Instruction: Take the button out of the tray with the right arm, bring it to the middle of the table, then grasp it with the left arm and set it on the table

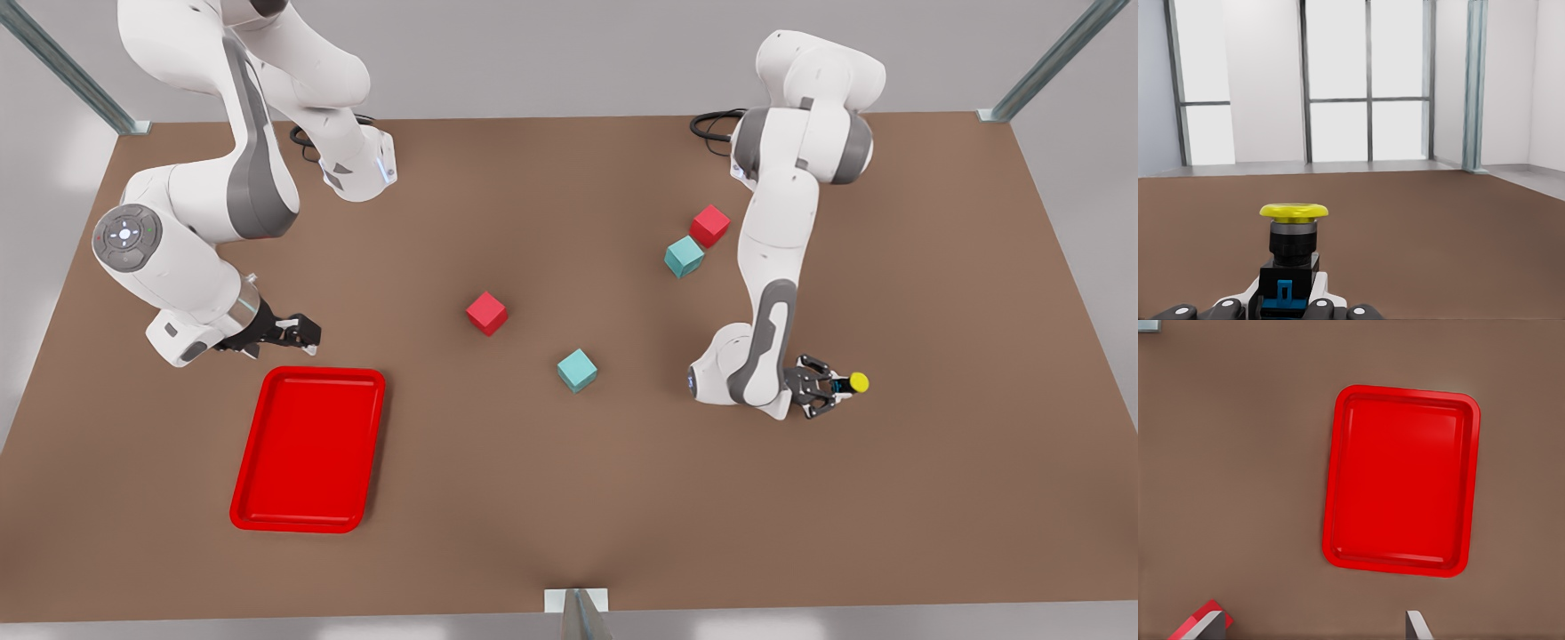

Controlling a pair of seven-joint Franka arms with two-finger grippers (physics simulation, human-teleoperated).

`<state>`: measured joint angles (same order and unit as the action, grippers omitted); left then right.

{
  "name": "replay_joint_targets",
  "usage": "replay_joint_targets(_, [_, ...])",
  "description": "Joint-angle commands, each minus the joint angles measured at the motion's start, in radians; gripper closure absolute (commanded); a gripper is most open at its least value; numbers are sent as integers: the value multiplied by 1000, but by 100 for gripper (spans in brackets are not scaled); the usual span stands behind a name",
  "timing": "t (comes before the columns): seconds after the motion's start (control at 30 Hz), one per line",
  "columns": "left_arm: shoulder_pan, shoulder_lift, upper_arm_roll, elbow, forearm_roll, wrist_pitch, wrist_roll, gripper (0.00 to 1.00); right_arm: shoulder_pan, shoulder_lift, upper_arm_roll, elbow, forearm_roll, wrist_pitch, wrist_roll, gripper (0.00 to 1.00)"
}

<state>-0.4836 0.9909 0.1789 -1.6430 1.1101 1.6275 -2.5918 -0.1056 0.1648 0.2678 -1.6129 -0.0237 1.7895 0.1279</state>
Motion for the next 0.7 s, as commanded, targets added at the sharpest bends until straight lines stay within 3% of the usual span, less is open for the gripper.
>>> replay_joint_targets(0.0, [-7, 9, 1, 0, 8, -6, -222, 62, 0, -1, 1, 1, 1, 2, -1, 0])
replay_joint_targets(0.43, [-7, 29, 1, -3, 45, -49, -237, 59, 0, -1, 1, 1, 1, 8, -1, 0])
replay_joint_targets(0.47, [-9, 29, 1, -3, 45, -49, -235, 50, 0, -1, 1, 1, 1, 8, -1, 0])
replay_joint_targets(0.5, [-7, 29, 1, -3, 45, -51, -225, 7, 1, -1, 1, 1, 1, 8, -1, 0])
replay_joint_targets(0.53, [-7, 29, 1, -3, 45, -57, -220, 0, 0, -1, 1, 1, -1, 8, -1, 0])
replay_joint_targets(0.67, [-16, 18, -1, -29, 46, -64, -217, 0, -2, -1, 1, -1, -1, 7, -2, 0])
